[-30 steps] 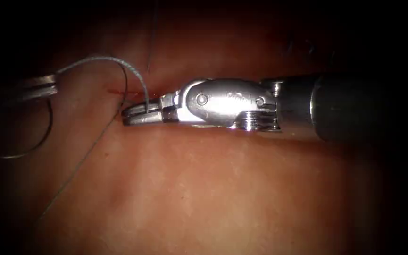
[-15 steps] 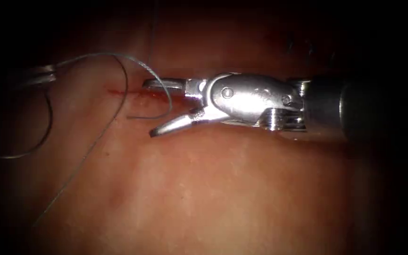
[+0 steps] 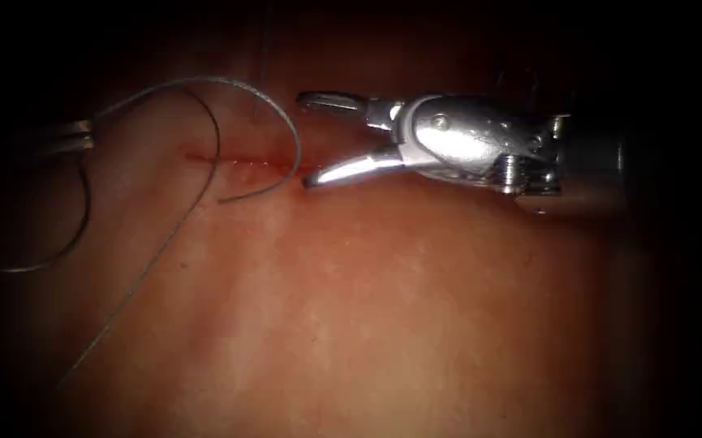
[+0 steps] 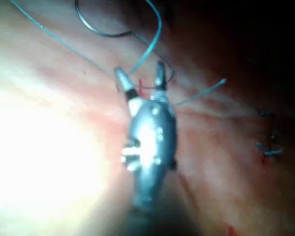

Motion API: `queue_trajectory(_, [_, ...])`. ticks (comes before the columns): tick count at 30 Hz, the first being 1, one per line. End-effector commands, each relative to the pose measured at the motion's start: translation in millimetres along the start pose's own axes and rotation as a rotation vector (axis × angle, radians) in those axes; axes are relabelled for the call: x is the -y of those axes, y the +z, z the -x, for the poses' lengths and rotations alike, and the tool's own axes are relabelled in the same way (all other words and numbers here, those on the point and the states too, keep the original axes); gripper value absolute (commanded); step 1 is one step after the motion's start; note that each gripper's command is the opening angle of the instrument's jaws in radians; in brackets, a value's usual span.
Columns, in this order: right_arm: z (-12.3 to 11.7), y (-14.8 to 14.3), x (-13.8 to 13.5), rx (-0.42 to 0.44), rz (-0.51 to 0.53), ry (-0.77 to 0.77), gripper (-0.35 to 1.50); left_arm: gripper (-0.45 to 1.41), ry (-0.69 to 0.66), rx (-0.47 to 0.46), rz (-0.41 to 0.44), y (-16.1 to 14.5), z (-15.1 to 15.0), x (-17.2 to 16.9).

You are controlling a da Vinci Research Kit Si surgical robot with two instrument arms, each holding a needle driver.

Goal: Wound Closure

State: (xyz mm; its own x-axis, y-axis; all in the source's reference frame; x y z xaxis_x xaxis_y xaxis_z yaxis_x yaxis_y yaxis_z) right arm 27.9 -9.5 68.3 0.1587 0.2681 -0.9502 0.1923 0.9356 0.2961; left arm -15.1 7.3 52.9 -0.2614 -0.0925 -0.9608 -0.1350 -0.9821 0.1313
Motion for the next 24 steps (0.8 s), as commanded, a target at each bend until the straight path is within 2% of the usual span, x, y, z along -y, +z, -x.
queue_trajectory(1, [1.1,-1.2,-1.7,0.009,0.017,0.000,1.14,-0.45,0.004,-0.002,0.000,0.5,0.6,0.2])
queue_trajectory(2, [1.4,-1.5,-2.0,0.013,0.024,0.002,0.99,-0.45,0.004,-0.005,0.002,0.5,0.6,0.1])
queue_trajectory(4, [2.2,-1.5,-2.7,0.023,0.039,0.003,0.83,-0.45,0.005,-0.007,0.003,0.6,0.6,0.0])
queue_trajectory(5, [2.7,-1.4,-3.2,0.019,0.052,0.003,0.57,-0.45,0.005,-0.009,0.005,0.6,0.6,0.0])
queue_trajectory(7, [3.5,-1.1,-4.0,0.010,0.064,0.021,-0.35,-0.45,0.005,-0.012,0.006,0.7,0.6,0.0])
queue_trajectory(12, [5.4,1.7,-5.9,0.012,0.077,0.065,-0.35,-0.45,-0.001,-0.026,0.016,1.3,0.6,0.1])
queue_trajectory(17, [6.5,5.4,-6.0,0.002,0.047,0.054,-0.35,-0.45,0.002,-0.022,0.009,2.5,0.9,-0.1])
queue_trajectory(20, [6.4,6.8,-5.5,-0.004,0.030,0.050,-0.35,-0.45,0.006,-0.019,0.007,3.4,1.6,0.1])
queue_trajectory(24, [5.4,7.6,-5.1,-0.018,0.024,0.053,-0.35,-0.45,0.017,0.029,-0.001,4.6,3.4,0.3])
